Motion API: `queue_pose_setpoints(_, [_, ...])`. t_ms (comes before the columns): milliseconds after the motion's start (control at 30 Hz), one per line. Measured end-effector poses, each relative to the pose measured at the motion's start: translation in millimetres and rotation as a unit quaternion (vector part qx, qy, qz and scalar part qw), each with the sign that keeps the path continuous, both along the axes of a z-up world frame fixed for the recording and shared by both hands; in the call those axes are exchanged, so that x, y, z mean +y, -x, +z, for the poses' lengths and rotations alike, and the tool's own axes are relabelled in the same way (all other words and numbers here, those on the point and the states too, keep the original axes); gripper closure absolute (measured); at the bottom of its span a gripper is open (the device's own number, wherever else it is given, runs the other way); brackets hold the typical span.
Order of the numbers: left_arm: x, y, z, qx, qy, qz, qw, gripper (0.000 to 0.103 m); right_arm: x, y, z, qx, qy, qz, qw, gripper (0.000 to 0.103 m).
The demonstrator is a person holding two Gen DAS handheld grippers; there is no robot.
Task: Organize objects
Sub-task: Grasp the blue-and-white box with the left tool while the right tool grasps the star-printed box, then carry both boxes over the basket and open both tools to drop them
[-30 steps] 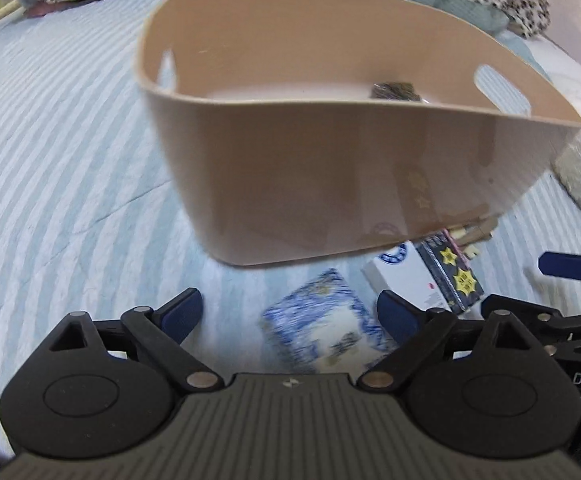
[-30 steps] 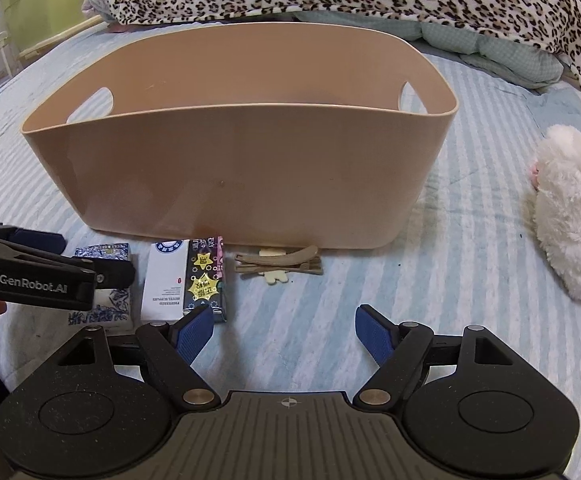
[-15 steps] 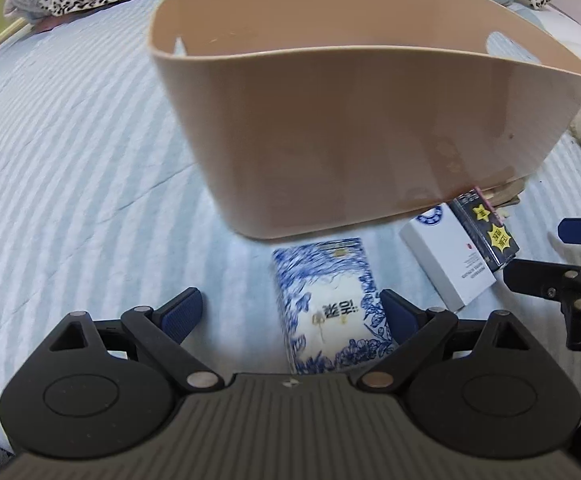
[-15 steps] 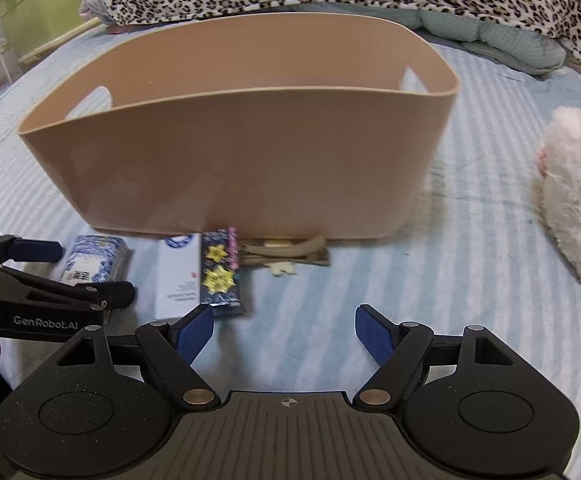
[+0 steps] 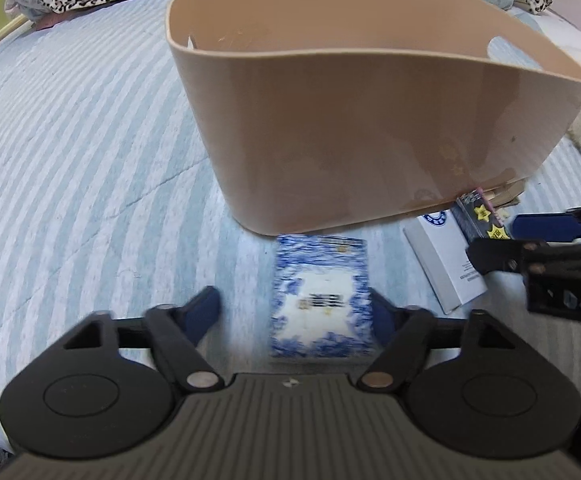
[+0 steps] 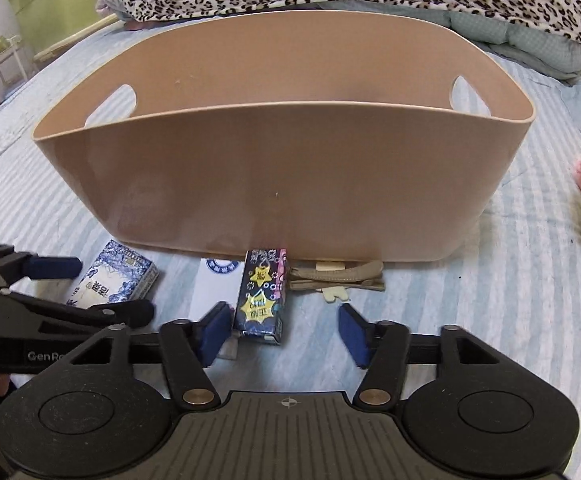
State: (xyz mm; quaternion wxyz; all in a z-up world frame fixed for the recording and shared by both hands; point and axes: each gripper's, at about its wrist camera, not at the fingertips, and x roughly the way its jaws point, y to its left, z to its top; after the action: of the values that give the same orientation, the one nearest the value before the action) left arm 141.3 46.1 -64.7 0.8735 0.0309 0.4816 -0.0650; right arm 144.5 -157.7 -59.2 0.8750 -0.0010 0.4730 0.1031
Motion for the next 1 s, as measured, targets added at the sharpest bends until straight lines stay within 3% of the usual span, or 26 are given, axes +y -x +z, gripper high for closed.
queue_pose_setpoints(100, [2,1,3,-0.004,0.004,-0.001,1.0,0.054,-2,-2,-1,0.002,-0.005,-0.006,1.0,0.064])
queue_pose_setpoints(167, [2,2,3,-0.005,0.007,0.004,1.0,0.055,-3,-2,-4,0.01,-0.011,-0.007,1.0,0.081])
queue_pose_setpoints(533, [-4,8,20,-0.013,0.015,0.015,0.9997,0.055,-11,22,11,-0.011,-0.018,0.012,1.0,0.082])
queue_pose_setpoints(1000, [-18,26,86,-0.092,0.042,0.003,0.9949,0.055,-35,41,69,-0.078,-0.041,-0.007,0.996,0.082])
